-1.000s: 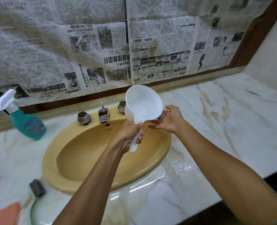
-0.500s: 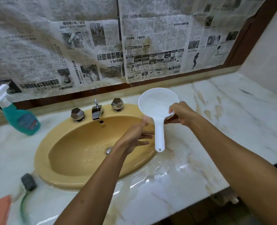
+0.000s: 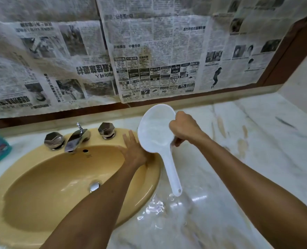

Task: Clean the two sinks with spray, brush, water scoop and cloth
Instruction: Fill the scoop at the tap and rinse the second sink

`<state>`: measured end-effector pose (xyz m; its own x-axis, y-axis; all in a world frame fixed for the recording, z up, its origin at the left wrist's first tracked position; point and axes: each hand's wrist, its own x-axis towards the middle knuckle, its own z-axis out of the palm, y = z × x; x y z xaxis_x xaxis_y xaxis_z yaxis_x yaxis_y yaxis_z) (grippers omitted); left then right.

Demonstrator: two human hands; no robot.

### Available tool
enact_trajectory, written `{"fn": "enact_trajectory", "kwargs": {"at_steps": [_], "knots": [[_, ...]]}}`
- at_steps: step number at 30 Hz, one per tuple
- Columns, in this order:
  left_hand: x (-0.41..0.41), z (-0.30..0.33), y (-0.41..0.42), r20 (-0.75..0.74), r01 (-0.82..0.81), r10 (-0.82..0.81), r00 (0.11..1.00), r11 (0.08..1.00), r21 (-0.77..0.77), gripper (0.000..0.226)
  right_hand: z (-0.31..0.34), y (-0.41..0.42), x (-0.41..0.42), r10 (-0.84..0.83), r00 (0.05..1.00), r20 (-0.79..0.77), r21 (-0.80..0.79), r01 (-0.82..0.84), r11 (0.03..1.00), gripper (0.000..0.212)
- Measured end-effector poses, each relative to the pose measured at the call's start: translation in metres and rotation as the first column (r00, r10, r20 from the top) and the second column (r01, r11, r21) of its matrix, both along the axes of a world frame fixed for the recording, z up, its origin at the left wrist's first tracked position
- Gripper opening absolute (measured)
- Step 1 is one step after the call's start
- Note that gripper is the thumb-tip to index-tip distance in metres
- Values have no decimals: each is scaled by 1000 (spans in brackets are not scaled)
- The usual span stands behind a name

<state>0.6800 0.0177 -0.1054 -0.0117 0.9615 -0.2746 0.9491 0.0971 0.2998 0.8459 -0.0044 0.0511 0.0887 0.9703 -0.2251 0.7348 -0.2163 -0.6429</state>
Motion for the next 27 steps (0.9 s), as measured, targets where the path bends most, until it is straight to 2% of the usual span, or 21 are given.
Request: {"fn": "enact_trajectory", "kwargs": {"at_steps": [4,8,10,11,13,16,18,20,21,23,25,27], "knots": [[3,-13,1,-196,150,-156,968,988,-45,85,-10,4,6,72,982,173,26,-77,997,9],[-4,-16,-12,-204,279,-265,942,959,44,78,-19,-9,11,120,966,227,-11,-120,993,13],[-6,-19,-22,-135,299,-288,948,952,70,80,-22,-18,11,128,962,240,-19,-127,992,21],[-6,-20,-28,-48,287,-284,958,953,94,84,-24,-22,11,131,960,247,-20,-130,991,23],[-5,-22,-45,106,264,-279,955,955,132,88,-25,-32,9,131,954,268,-16,-132,991,21],[-6,-37,-67,212,281,-309,927,947,154,89,-26,-51,3,122,942,312,-9,-126,992,16],[-10,-42,-84,365,253,-317,876,944,213,88,-26,-66,-4,119,933,339,-7,-124,992,16],[-22,-46,-99,545,232,-301,783,953,193,71,-23,-82,-14,115,924,365,-11,-119,993,16],[-25,-45,-106,569,261,-312,761,950,172,65,-22,-87,-16,111,921,373,-15,-113,993,17],[-39,-39,-121,545,330,-338,767,937,117,67,-20,-100,-28,109,917,384,-26,-107,994,21],[-56,-28,-135,507,360,-299,808,933,-25,72,-17,-113,-43,110,912,396,-20,-111,994,26],[-75,-20,-146,405,371,-301,863,922,-105,65,-15,-124,-58,118,902,416,-14,-123,992,26]]}}
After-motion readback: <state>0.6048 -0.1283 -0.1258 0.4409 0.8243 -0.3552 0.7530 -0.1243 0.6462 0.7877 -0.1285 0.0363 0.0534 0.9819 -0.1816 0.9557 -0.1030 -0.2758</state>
